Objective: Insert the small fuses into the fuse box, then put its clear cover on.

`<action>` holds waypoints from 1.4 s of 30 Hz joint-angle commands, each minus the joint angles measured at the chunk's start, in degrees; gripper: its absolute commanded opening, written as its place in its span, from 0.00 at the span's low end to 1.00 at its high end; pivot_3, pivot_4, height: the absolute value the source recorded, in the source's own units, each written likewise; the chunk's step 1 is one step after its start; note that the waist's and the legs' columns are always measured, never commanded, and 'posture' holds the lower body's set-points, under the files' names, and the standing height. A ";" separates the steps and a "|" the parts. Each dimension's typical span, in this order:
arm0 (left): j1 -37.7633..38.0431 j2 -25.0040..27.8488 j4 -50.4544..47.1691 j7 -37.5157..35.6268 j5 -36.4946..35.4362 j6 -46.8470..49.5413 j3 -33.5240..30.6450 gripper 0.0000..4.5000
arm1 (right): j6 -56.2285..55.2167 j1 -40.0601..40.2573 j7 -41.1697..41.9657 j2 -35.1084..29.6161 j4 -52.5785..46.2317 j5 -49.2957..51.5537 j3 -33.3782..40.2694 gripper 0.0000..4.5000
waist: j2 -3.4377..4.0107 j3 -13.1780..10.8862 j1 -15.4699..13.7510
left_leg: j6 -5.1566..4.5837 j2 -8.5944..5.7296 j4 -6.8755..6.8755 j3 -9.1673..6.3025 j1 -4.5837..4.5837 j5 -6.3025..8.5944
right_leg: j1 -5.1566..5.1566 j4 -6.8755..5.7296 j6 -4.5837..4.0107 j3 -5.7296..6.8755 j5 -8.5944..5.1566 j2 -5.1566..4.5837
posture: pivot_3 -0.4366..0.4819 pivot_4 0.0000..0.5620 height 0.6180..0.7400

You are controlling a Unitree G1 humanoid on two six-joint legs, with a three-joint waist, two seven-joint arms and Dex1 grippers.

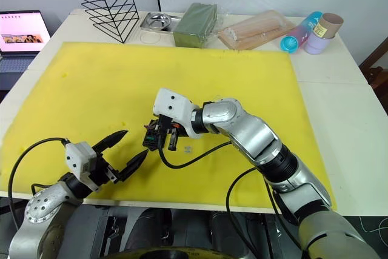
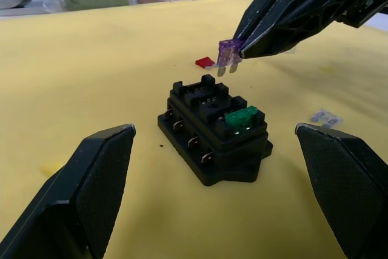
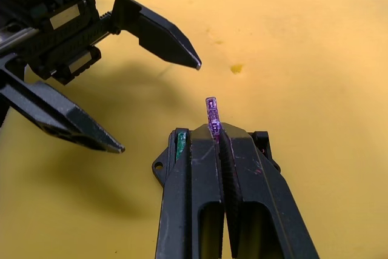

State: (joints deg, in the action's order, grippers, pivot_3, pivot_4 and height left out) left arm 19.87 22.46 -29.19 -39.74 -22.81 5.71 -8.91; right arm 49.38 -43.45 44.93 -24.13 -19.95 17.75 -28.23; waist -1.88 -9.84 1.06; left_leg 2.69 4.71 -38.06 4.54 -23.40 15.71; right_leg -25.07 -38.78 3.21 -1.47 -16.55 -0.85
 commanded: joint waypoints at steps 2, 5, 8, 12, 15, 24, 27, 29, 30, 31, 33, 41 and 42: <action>-0.04 0.33 -1.59 0.93 0.21 -0.65 0.65 0.99 | -1.14 -0.30 0.34 0.04 -1.05 -1.03 0.03 0.00 | 0.00 0.00 0.00 | 0.00 0.00 0.00 0.00 0.00 0.00 | 0.00 0.00 0.00 0.00 0.00 0.00 | 0.48 0.27 1.00; 0.05 0.43 -1.83 1.16 0.48 -0.61 1.33 0.99 | -1.77 0.04 0.96 -0.53 -1.25 -2.13 -0.94 0.00 | 0.00 0.00 0.00 | 0.00 0.00 0.00 0.00 0.00 0.00 | 0.00 0.00 0.00 0.00 0.00 0.00 | 0.48 0.27 1.00; -0.14 0.60 -1.72 1.78 0.85 -0.69 1.34 0.99 | -1.76 0.20 0.90 0.04 -1.20 -2.69 -1.32 0.00 | 0.00 0.00 0.00 | 0.00 0.00 0.00 0.00 0.00 0.00 | 0.00 0.00 0.00 0.00 0.00 0.00 | 0.48 0.27 1.00; -0.46 0.70 -1.81 2.17 0.96 -0.54 1.60 0.99 | -1.64 0.43 0.69 0.64 -1.13 -3.32 -1.77 0.00 | 0.00 0.00 0.00 | 0.00 0.00 0.00 0.00 0.00 0.00 | 0.00 0.00 0.00 0.01 0.00 0.01 | 0.48 0.27 1.00; -0.89 0.76 -1.76 2.44 0.99 -0.39 1.73 0.99 | -1.50 0.41 0.41 1.17 -0.83 -3.72 -2.07 0.00 | 0.00 0.00 0.00 | 0.00 0.00 0.00 0.00 0.00 0.00 | 0.01 0.00 0.00 0.01 0.00 0.01 | 0.48 0.27 1.00; -1.27 1.38 -1.27 2.54 1.31 -0.57 2.02 0.99 | -2.74 0.30 0.45 1.50 0.76 -5.77 -2.94 0.00 | 0.00 0.00 -0.01 | 0.00 0.00 -0.01 0.00 0.00 0.00 | 0.01 0.00 0.00 0.01 0.00 0.01 | 0.48 0.27 1.00; -1.29 1.62 -1.29 2.55 1.24 -0.69 1.97 0.99 | -3.36 0.55 0.80 1.26 1.01 -6.50 -3.17 0.00 | 0.00 0.00 -0.01 | 0.00 0.00 -0.01 0.01 0.00 0.00 | 0.01 0.00 0.00 0.01 0.00 0.01 | 0.48 0.27 1.00; -1.29 1.71 -1.26 2.50 1.15 -0.77 1.87 0.99 | -3.39 0.81 0.94 1.19 0.87 -6.70 -3.13 0.00 | 0.00 0.00 -0.01 | 0.00 0.00 -0.01 0.01 0.00 0.00 | 0.01 0.00 0.00 0.01 0.00 0.01 | 0.48 0.27 1.00; -1.30 1.72 -1.23 2.48 1.15 -0.83 1.83 0.99 | -3.42 0.92 1.02 1.16 0.81 -6.79 -3.11 0.00 | 0.00 0.00 -0.01 | 0.00 0.00 -0.01 0.01 0.00 0.00 | 0.01 0.00 0.00 0.01 0.00 0.01 | 0.48 0.27 1.00; -1.26 1.74 -1.24 2.47 1.28 -0.99 1.88 0.99 | -3.42 1.12 1.17 1.01 0.60 -6.80 -3.06 0.00 | 0.00 0.00 -0.01 | 0.00 0.00 -0.01 0.00 0.00 0.00 | 0.02 0.00 0.00 0.01 0.00 0.01 | 0.48 0.27 1.00; -1.46 1.85 -1.28 2.47 1.38 -1.01 1.92 0.99 | -3.07 1.57 1.48 0.78 0.13 -6.63 -2.93 0.00 | 0.00 0.00 -0.01 | 0.00 0.00 -0.01 0.01 0.00 0.00 | 0.02 0.00 0.00 0.02 0.00 0.01 | 0.48 0.27 1.00; -1.47 2.60 -1.16 2.09 1.45 -0.99 2.00 0.99 | -2.64 1.86 0.86 1.73 0.90 -6.85 -2.54 0.00 | 0.00 0.00 -0.01 | 0.00 0.00 -0.01 0.00 0.00 0.00 | 0.02 0.00 0.00 0.02 0.00 0.01 | 0.48 0.27 1.00; -1.45 2.70 -1.18 2.03 1.52 -1.01 2.09 0.99 | -2.62 1.86 0.82 1.76 0.98 -6.84 -2.46 0.00 | 0.00 0.00 -0.01 | 0.00 0.00 -0.01 0.00 0.00 0.00 | 0.02 0.00 0.00 0.02 0.00 0.02 | 0.48 0.27 1.00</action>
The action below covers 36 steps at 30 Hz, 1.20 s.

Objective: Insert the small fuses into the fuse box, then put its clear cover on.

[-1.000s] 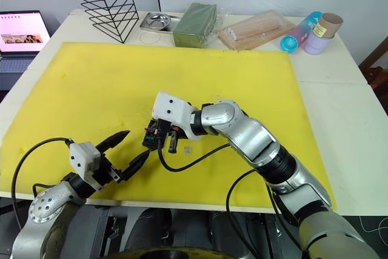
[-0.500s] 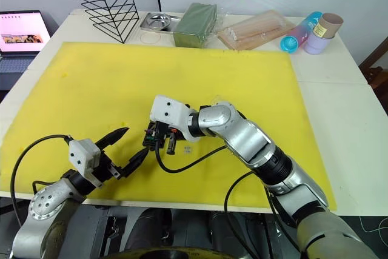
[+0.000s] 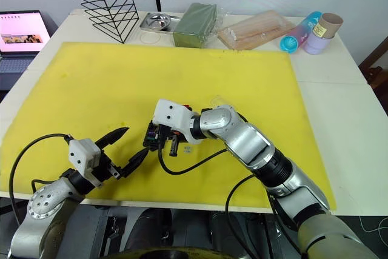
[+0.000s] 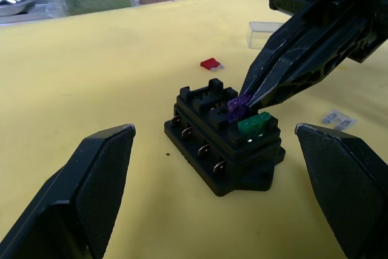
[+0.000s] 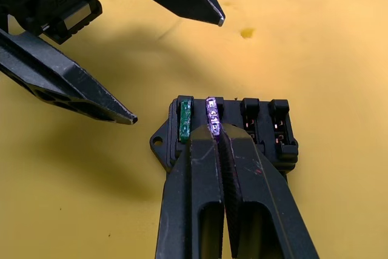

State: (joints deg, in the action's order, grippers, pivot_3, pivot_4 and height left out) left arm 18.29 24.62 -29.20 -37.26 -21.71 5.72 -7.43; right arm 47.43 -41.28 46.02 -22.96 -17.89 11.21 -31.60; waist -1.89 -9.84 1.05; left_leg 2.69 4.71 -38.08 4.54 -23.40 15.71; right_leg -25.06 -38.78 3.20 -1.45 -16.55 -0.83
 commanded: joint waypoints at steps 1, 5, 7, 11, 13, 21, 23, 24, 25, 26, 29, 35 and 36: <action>0.18 0.52 -1.22 -0.37 0.37 -1.00 0.60 0.99 | -0.61 -0.32 -0.31 0.61 -1.12 -0.28 0.99 0.00 | 0.00 0.00 0.00 | 0.00 0.00 0.00 0.00 0.00 0.00 | 0.00 0.00 0.00 0.00 0.00 0.00 | 0.48 0.27 1.00; 0.26 0.38 -1.14 -0.22 0.31 -1.02 0.63 0.99 | 0.44 -0.57 -0.10 1.31 -1.54 0.74 1.76 0.00 | 0.00 0.00 0.00 | 0.00 0.00 0.00 0.00 0.00 0.00 | 0.01 0.00 0.00 0.00 0.00 0.00 | 0.48 0.27 1.00; 0.24 0.33 -1.01 -0.20 0.34 -1.07 0.67 0.99 | 1.08 -0.69 0.08 1.75 -1.73 1.45 2.26 0.00 | 0.00 0.00 0.01 | 0.00 0.00 0.00 0.00 0.00 0.00 | 0.00 0.00 0.00 0.00 0.00 0.00 | 0.48 0.27 1.00; 0.30 0.10 -0.79 0.13 0.41 -0.99 0.65 0.99 | 0.62 -0.70 0.07 2.11 -1.61 1.46 2.72 0.00 | 0.00 0.00 0.00 | 0.00 0.00 0.00 0.00 0.00 0.00 | 0.00 0.00 0.00 0.00 0.00 0.00 | 0.48 0.27 1.00; 0.34 -0.12 -0.79 0.38 0.29 -0.89 0.58 0.99 | 0.58 -0.70 0.02 2.17 -1.57 1.53 2.85 0.00 | 0.00 0.00 0.00 | 0.00 0.00 0.00 0.00 0.00 0.00 | 0.01 0.00 0.00 0.00 0.00 0.00 | 0.48 0.27 1.00; 0.52 0.19 -0.89 0.03 0.34 -0.99 0.49 0.99 | 0.43 -0.11 0.12 0.98 -1.42 0.58 1.79 0.00 | 0.00 0.00 0.00 | 0.00 0.00 0.00 0.00 0.00 0.00 | 0.01 -0.01 0.00 0.00 0.00 0.00 | 0.48 0.27 1.00; 0.58 0.17 -1.02 0.08 0.30 -0.96 0.47 0.99 | 0.72 0.00 -0.02 0.94 -1.55 0.58 1.71 0.00 | 0.00 0.00 0.00 | 0.00 0.00 0.00 0.00 0.00 0.00 | 0.01 -0.01 0.00 0.00 0.00 0.00 | 0.48 0.27 1.00; 0.56 0.16 -1.00 0.11 0.34 -0.97 0.49 0.99 | 0.82 0.03 -0.13 1.04 -1.47 0.63 1.74 0.00 | 0.00 0.00 0.00 | 0.00 0.00 0.00 0.00 0.00 0.00 | 0.01 -0.01 0.00 0.00 0.00 0.00 | 0.48 0.27 1.00; 0.54 0.15 -0.98 0.12 0.33 -0.97 0.50 0.99 | 0.87 0.05 -0.17 1.08 -1.44 0.65 1.71 0.00 | 0.00 0.00 0.00 | 0.00 0.00 0.00 0.00 0.00 0.00 | 0.01 -0.01 0.00 0.00 0.00 0.00 | 0.48 0.27 1.00; 0.52 0.14 -0.96 0.14 0.36 -0.98 0.51 0.99 | 0.93 0.07 -0.22 1.15 -1.36 0.67 1.66 0.00 | 0.00 0.00 0.01 | 0.00 0.00 0.00 0.00 0.00 0.00 | 0.01 -0.01 0.00 0.00 0.00 0.00 | 0.48 0.27 1.00; 0.35 0.00 -0.96 0.39 0.28 -0.84 0.44 0.99 | 0.95 0.12 -0.29 1.19 -1.03 0.59 1.51 0.00 | 0.00 0.00 0.00 | 0.00 0.00 0.00 0.00 0.00 0.00 | 0.01 -0.01 0.00 0.00 0.00 0.00 | 0.48 0.27 1.00; 0.43 0.00 -0.91 0.46 0.10 -0.83 0.14 0.99 | 1.50 0.16 -0.91 1.76 -0.53 0.73 1.72 0.00 | 0.00 0.00 0.01 | 0.00 0.00 0.00 0.00 0.00 0.00 | 0.01 -0.01 0.00 0.00 0.00 0.00 | 0.48 0.27 1.00; 0.51 0.01 -0.90 0.42 0.13 -0.89 0.16 0.99 | 1.57 0.20 -0.90 1.79 -0.60 0.81 1.72 0.00 | 0.00 0.00 0.01 | 0.00 0.00 0.00 0.00 0.00 0.00 | 0.01 -0.01 0.00 0.00 0.00 0.00 | 0.48 0.27 1.00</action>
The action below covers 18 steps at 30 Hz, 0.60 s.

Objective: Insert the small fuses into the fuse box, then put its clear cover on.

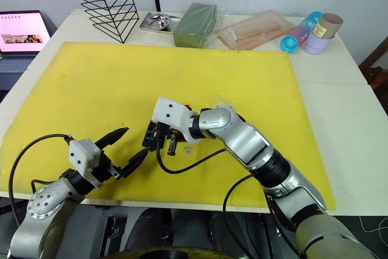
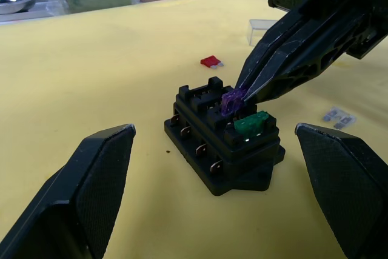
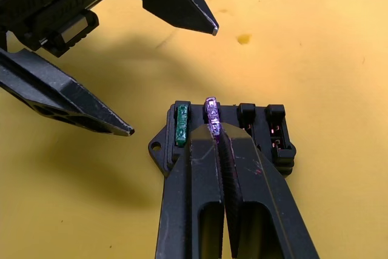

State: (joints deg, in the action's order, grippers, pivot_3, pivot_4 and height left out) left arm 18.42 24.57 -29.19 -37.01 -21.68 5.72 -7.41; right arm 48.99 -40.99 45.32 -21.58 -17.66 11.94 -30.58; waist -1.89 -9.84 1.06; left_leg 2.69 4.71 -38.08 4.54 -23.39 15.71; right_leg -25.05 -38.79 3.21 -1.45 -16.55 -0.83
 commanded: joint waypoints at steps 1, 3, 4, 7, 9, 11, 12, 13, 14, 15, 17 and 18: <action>0.47 0.06 -0.93 0.13 0.12 -0.94 0.17 0.99 | 0.15 -0.05 -0.16 0.45 -0.95 0.19 0.68 0.00 | 0.00 0.00 -0.01 | 0.00 0.00 0.00 0.00 0.00 0.00 | 0.00 0.00 0.00 0.00 0.00 0.00 | 0.48 0.27 1.00; 0.77 0.05 -0.94 0.02 0.24 -1.14 0.27 0.99 | 0.39 0.00 -0.12 0.46 -1.23 0.29 0.63 0.00 | 0.00 0.00 -0.01 | 0.00 0.00 0.00 0.00 0.00 0.00 | 0.00 0.00 0.00 0.00 0.00 0.00 | 0.48 0.27 1.00; 0.93 0.05 -0.92 -0.04 0.33 -1.27 0.33 0.99 | 0.52 0.02 -0.14 0.48 -1.35 0.32 0.62 0.00 | 0.00 0.00 0.01 | 0.00 0.00 0.00 0.00 0.00 0.00 | 0.00 0.00 0.00 0.00 0.00 0.00 | 0.48 0.27 1.00; 1.19 0.02 -0.98 -0.08 0.38 -1.44 0.41 0.99 | 0.67 0.15 -0.25 0.48 -1.56 0.28 0.51 0.00 | 0.00 0.00 0.00 | 0.00 0.00 0.00 0.00 0.00 0.00 | 0.00 0.00 0.00 0.00 0.00 0.00 | 0.48 0.27 1.00; 1.24 -0.03 -0.98 -0.03 0.47 -1.60 0.48 0.99 | 0.51 0.30 -0.61 0.67 -1.19 -0.03 0.26 0.00 | 0.00 0.00 0.00 | 0.00 0.00 0.00 0.00 0.01 0.00 | 0.01 0.00 0.00 0.00 0.00 0.00 | 0.48 0.27 1.00; 1.27 -0.05 -1.03 -0.01 0.55 -1.70 0.57 0.99 | 0.34 0.45 -0.80 0.66 -0.94 -0.28 0.02 0.00 | 0.00 0.00 0.00 | 0.00 0.00 0.00 0.00 0.01 0.00 | 0.01 0.00 0.00 0.00 0.00 0.00 | 0.48 0.27 1.00; 1.21 -0.06 -1.03 0.01 0.56 -1.70 0.60 0.99 | 0.32 0.55 -0.72 0.51 -0.85 -0.36 -0.20 0.00 | 0.00 0.00 0.00 | 0.00 0.00 0.00 0.00 0.01 0.00 | 0.01 0.00 0.00 0.00 0.00 0.00 | 0.48 0.27 1.00; 1.16 -0.07 -0.99 0.02 0.58 -1.72 0.62 0.99 | 0.27 0.70 -0.74 0.42 -0.73 -0.49 -0.41 0.00 | 0.00 0.00 0.00 | 0.00 0.00 0.00 0.00 0.01 0.00 | 0.01 0.00 0.00 0.00 0.00 0.00 | 0.48 0.27 1.00; 1.19 -0.10 -1.01 0.02 0.56 -1.74 0.62 0.99 | 0.27 0.83 -0.72 0.31 -0.66 -0.63 -0.64 0.00 | 0.00 0.00 0.00 | 0.00 0.00 0.00 0.00 0.02 0.00 | 0.02 0.00 0.00 0.00 0.00 0.00 | 0.48 0.27 1.00; 1.24 -0.17 -1.09 0.05 0.55 -1.74 0.63 0.99 | 0.27 0.94 -0.72 0.24 -0.64 -0.76 -0.81 0.00 | 0.01 0.01 0.00 | 0.00 0.00 0.00 0.00 0.03 0.00 | 0.03 0.00 0.00 0.00 0.00 0.00 | 0.48 0.27 1.00; 1.32 -0.27 -1.20 0.04 0.47 -1.63 0.70 0.99 | 0.31 1.08 -0.83 0.28 -0.57 -1.02 -0.96 0.00 | 0.01 0.02 0.00 | 0.00 0.00 0.00 0.00 0.05 0.00 | 0.06 0.00 0.00 0.00 0.00 0.00 | 0.48 0.27 1.00; 1.32 -0.34 -1.22 0.07 0.44 -1.59 0.74 0.99 | 0.25 1.14 -0.80 0.20 -0.55 -1.18 -1.13 0.00 | 0.01 0.03 0.00 | 0.00 0.00 0.00 0.00 0.06 0.00 | 0.07 0.00 0.00 0.00 0.00 0.00 | 0.48 0.27 1.00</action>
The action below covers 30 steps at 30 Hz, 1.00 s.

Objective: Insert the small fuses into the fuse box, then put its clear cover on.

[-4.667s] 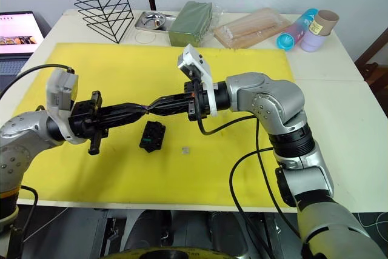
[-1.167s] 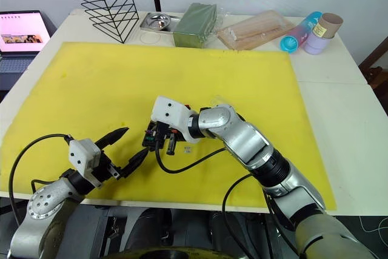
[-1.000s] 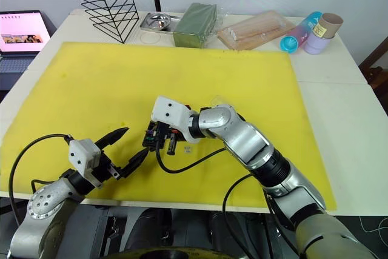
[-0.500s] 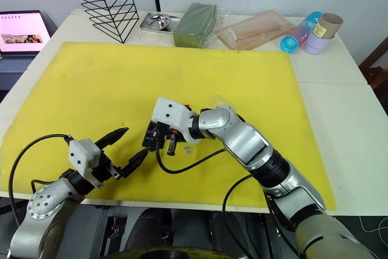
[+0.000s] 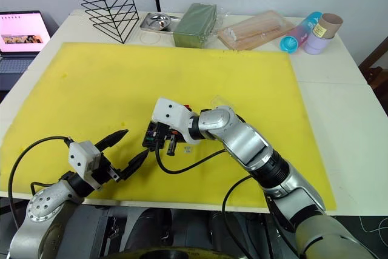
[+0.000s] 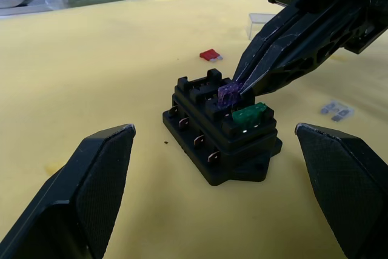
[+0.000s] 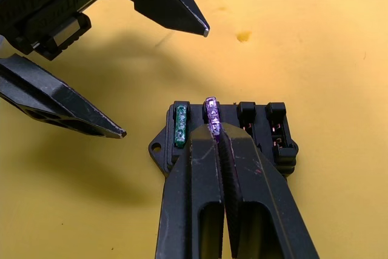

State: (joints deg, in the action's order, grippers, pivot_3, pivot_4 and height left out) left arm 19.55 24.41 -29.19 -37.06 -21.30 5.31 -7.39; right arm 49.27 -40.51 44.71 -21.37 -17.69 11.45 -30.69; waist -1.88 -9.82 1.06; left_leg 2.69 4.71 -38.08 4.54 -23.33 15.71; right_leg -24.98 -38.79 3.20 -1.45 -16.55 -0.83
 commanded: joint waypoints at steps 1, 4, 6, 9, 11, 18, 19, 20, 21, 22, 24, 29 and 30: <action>0.20 -0.25 -1.24 0.12 0.07 -1.18 0.78 0.99 | -0.04 0.73 -0.18 -0.07 -0.53 -0.79 -1.14 0.00 | 0.00 0.02 0.00 | 0.00 0.00 0.00 0.00 0.01 0.00 | 0.00 0.00 0.00 0.00 0.00 0.00 | 0.48 0.27 1.00; 0.05 -0.39 -1.22 0.20 0.10 -1.13 0.86 0.99 | 0.01 0.79 -0.05 -0.26 -0.63 -0.85 -1.37 0.00 | 0.02 0.05 0.00 | 0.00 0.00 0.00 0.00 0.03 0.00 | 0.03 0.00 0.00 0.00 0.00 0.00 | 0.48 0.27 1.00; -0.08 -0.36 -1.14 0.24 0.07 -1.13 0.86 0.99 | 0.20 0.77 -0.02 -0.28 -0.59 -0.82 -1.40 0.00 | 0.04 0.08 0.01 | 0.00 0.00 0.00 0.00 0.03 0.00 | 0.03 0.00 0.00 0.00 0.00 0.00 | 0.48 0.27 1.00; -0.05 -0.24 -1.09 0.33 -0.02 -1.19 0.84 0.99 | -0.05 0.67 -0.16 -0.33 -0.45 -1.15 -1.51 0.00 | 0.05 0.15 0.01 | 0.00 0.00 0.00 0.00 0.04 0.00 | 0.04 0.00 0.00 0.00 0.00 0.00 | 0.48 0.27 1.00; -0.03 -0.22 -1.12 0.36 -0.05 -1.19 0.88 0.99 | -0.20 0.66 -0.25 -0.25 -0.38 -1.33 -1.43 0.00 | 0.06 0.16 0.01 | 0.00 0.00 0.00 0.00 0.04 0.00 | 0.05 0.00 0.00 0.00 0.00 0.00 | 0.48 0.27 1.00; -0.26 -0.28 -0.97 0.45 -0.09 -1.13 0.91 0.99 | -1.14 0.86 0.14 -0.14 -0.35 -1.44 -1.16 0.00 | 0.06 0.18 0.00 | 0.00 0.00 0.00 -0.01 0.05 0.00 | 0.06 0.00 0.00 0.00 0.00 0.01 | 0.48 0.27 1.00; -0.35 -0.28 -0.91 0.46 -0.09 -1.10 0.93 0.99 | -1.15 0.87 0.25 0.10 -0.48 -1.06 -0.80 0.00 | 0.06 0.18 0.00 | 0.00 0.00 0.00 -0.01 0.05 0.00 | 0.06 0.00 0.00 0.00 0.00 0.01 | 0.48 0.27 1.00; -0.39 -0.28 -0.88 0.46 -0.09 -1.09 0.94 0.99 | -1.34 0.89 0.35 0.29 -0.66 -0.75 -0.45 0.00 | 0.06 0.18 0.00 | 0.00 0.00 0.00 -0.01 0.05 0.00 | 0.06 0.00 0.00 0.00 0.00 0.01 | 0.48 0.27 1.00; -0.41 -0.28 -0.86 0.47 -0.09 -1.07 0.94 0.99 | -1.38 0.89 0.51 0.39 -0.88 -0.46 -0.13 0.00 | 0.05 0.18 0.00 | 0.00 0.00 0.00 -0.01 0.05 0.00 | 0.06 0.00 0.00 0.00 0.00 0.01 | 0.48 0.27 1.00; -0.41 -0.26 -0.87 0.46 -0.08 -1.09 0.93 0.99 | -1.06 0.89 0.67 0.54 -1.19 0.06 0.40 0.00 | 0.06 0.18 0.00 | 0.00 0.00 0.00 -0.01 0.05 0.00 | 0.06 0.00 0.00 0.00 0.00 0.01 | 0.48 0.27 1.00; -0.59 -0.27 -0.71 0.49 -0.04 -1.09 0.93 0.99 | -0.20 0.78 1.15 0.73 -1.54 1.11 1.33 0.00 | 0.06 0.18 0.00 | 0.00 0.00 0.00 -0.01 0.05 0.00 | 0.06 0.00 0.00 0.00 0.00 0.01 | 0.48 0.27 1.00; -0.85 -0.30 -0.40 0.53 0.06 -1.23 0.92 0.99 | 3.99 0.02 0.58 2.35 -1.95 4.29 4.26 0.00 | 0.05 0.18 0.00 | 0.00 0.00 0.00 -0.01 0.04 0.00 | 0.06 0.00 0.00 0.00 0.00 0.01 | 0.48 0.27 1.00; -0.85 -0.31 -0.39 0.54 0.05 -1.26 0.94 0.99 | 4.46 -0.02 0.54 2.52 -2.04 4.66 4.53 0.00 | 0.06 0.18 0.01 | 0.00 0.00 0.00 -0.01 0.04 0.00 | 0.06 0.00 0.00 0.00 0.00 0.01 | 0.48 0.27 1.00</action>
State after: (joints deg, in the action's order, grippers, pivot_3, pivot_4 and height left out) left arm 18.73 24.21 -28.50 -36.74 -21.28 5.31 -6.25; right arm 53.27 -39.71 45.32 -19.44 -17.73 14.85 -27.69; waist -1.83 -9.64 1.07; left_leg 2.69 4.71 -38.08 4.53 -23.29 15.71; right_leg -24.92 -38.79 3.20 -1.44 -16.55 -0.82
